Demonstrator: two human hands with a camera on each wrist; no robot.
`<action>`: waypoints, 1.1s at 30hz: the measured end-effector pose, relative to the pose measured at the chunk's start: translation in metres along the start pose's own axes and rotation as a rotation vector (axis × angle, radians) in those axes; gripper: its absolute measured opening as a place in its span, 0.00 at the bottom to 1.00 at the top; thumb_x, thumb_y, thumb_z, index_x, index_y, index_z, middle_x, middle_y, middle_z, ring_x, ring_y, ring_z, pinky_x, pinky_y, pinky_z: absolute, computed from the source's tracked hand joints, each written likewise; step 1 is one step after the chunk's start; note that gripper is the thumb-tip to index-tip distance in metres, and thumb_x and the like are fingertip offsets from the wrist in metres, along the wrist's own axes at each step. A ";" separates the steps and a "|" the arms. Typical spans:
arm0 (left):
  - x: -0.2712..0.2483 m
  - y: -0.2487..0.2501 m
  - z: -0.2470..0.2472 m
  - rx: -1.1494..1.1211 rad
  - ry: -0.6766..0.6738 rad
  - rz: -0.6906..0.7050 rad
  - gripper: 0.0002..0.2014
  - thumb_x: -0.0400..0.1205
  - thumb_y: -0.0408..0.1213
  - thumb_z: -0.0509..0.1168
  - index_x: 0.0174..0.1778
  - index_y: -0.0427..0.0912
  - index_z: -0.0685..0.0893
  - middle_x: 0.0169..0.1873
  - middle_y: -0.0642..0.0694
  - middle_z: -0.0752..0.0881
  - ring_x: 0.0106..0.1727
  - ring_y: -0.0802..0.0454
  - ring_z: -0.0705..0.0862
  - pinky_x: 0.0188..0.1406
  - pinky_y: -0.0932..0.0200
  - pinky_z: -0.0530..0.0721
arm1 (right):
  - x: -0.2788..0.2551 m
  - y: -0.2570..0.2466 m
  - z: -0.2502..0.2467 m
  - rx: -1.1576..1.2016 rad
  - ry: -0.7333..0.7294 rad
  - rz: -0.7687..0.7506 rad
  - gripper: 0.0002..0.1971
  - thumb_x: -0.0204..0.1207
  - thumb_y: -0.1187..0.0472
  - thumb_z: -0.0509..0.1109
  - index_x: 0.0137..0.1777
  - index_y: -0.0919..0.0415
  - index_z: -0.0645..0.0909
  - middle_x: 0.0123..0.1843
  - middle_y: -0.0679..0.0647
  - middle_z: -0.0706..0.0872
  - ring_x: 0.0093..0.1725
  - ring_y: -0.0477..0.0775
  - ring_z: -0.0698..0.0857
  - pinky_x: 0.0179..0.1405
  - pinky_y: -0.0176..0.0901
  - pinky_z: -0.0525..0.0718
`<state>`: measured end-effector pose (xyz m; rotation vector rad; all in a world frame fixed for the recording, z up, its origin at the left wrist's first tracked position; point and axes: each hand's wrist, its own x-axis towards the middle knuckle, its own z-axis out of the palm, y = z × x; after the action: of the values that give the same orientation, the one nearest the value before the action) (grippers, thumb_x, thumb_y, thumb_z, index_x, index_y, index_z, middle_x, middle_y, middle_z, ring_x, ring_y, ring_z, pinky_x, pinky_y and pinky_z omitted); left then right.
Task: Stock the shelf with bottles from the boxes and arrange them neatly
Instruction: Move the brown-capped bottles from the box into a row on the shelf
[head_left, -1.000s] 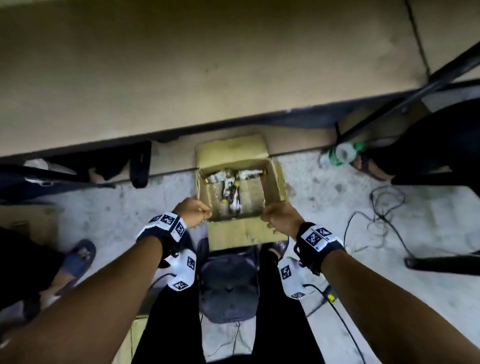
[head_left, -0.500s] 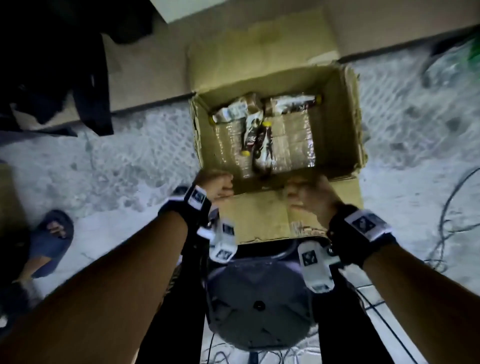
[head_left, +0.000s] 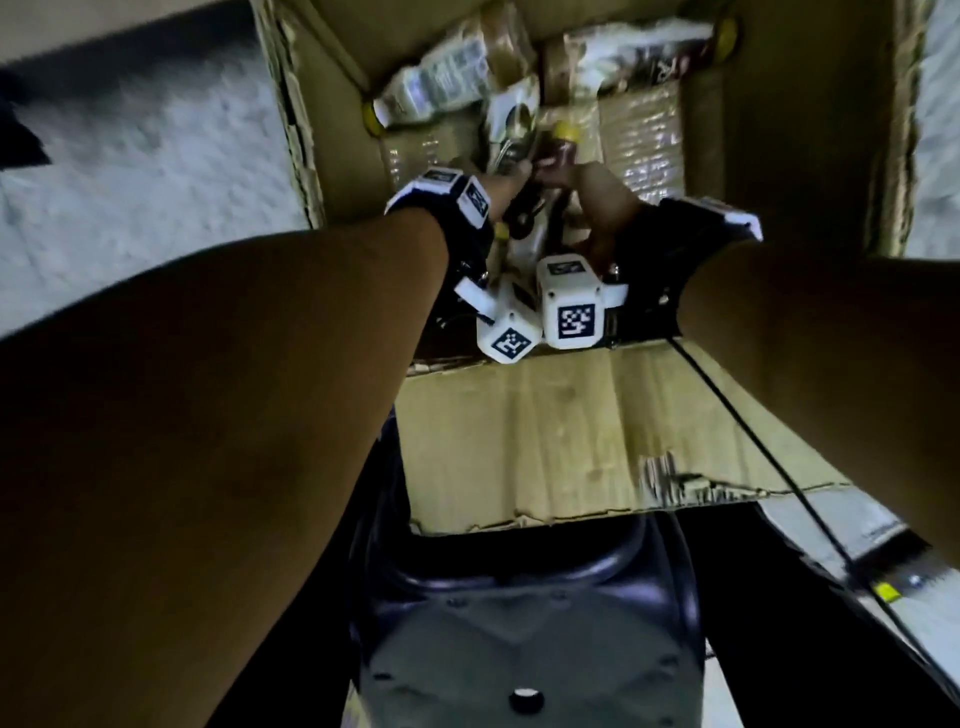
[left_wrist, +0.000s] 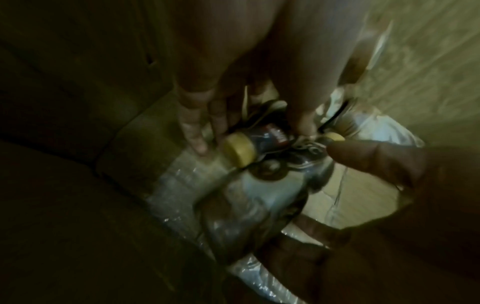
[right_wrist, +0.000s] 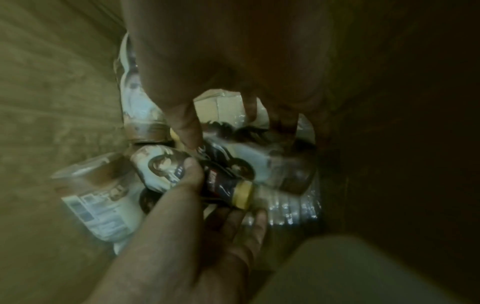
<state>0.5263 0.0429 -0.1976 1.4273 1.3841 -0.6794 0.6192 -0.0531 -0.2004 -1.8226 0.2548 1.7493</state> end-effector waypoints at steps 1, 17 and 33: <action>0.002 -0.002 0.001 -0.028 0.006 0.012 0.31 0.84 0.56 0.58 0.76 0.37 0.71 0.71 0.40 0.77 0.45 0.54 0.73 0.31 0.64 0.69 | -0.003 -0.001 0.003 -0.002 -0.018 0.007 0.11 0.79 0.55 0.65 0.37 0.58 0.81 0.36 0.58 0.81 0.36 0.58 0.78 0.35 0.44 0.75; -0.140 -0.017 -0.052 0.088 0.212 0.084 0.28 0.66 0.47 0.81 0.60 0.40 0.83 0.51 0.46 0.84 0.52 0.46 0.84 0.47 0.59 0.82 | -0.149 -0.003 -0.019 0.218 0.034 0.148 0.09 0.76 0.54 0.73 0.46 0.61 0.82 0.43 0.63 0.85 0.39 0.59 0.86 0.41 0.53 0.90; -0.426 0.039 -0.131 -0.305 0.286 0.309 0.23 0.61 0.37 0.83 0.53 0.45 0.89 0.46 0.52 0.90 0.47 0.57 0.87 0.48 0.73 0.82 | -0.440 -0.031 -0.050 -0.083 0.248 -0.144 0.11 0.63 0.62 0.82 0.44 0.59 0.87 0.37 0.55 0.90 0.39 0.58 0.87 0.43 0.53 0.87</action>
<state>0.4522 -0.0001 0.2412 1.4831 1.3712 -0.0610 0.6267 -0.1692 0.2275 -2.0658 0.1456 1.4554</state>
